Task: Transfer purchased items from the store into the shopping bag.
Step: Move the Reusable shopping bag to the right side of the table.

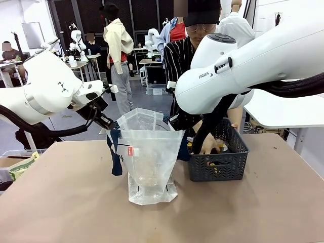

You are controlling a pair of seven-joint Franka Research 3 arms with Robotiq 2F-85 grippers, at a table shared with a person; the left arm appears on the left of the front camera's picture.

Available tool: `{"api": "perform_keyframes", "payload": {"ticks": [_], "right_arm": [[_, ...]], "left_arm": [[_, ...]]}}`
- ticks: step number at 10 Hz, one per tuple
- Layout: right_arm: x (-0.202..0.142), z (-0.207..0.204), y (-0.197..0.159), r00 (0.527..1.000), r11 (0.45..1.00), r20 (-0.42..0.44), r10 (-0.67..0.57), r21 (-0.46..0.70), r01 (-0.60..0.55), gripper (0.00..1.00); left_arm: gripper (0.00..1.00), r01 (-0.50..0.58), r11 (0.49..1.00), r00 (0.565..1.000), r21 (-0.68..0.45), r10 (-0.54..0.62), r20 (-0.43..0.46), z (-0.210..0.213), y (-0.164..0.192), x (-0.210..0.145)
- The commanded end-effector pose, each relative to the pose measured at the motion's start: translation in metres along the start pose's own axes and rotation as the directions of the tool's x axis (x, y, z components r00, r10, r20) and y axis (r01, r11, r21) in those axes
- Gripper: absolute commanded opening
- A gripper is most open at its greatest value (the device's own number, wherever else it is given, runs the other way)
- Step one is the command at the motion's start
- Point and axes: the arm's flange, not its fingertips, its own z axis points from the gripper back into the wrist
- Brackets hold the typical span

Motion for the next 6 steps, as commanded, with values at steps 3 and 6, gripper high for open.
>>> {"api": "perform_keyframes", "payload": {"ticks": [3,6], "right_arm": [[-0.0056,0.0007,-0.0007,1.000,1.000,-0.004,-0.010,0.003,0.010,0.00],[-0.0056,0.0007,-0.0007,1.000,1.000,-0.004,-0.010,0.003,0.010,0.00]], "left_arm": [[0.00,0.000,1.000,1.000,0.007,0.000,-0.001,0.0032,0.0008,-0.0001],[0.00,0.000,1.000,1.000,0.007,0.000,-0.001,0.0032,0.0008,-0.0001]]}}
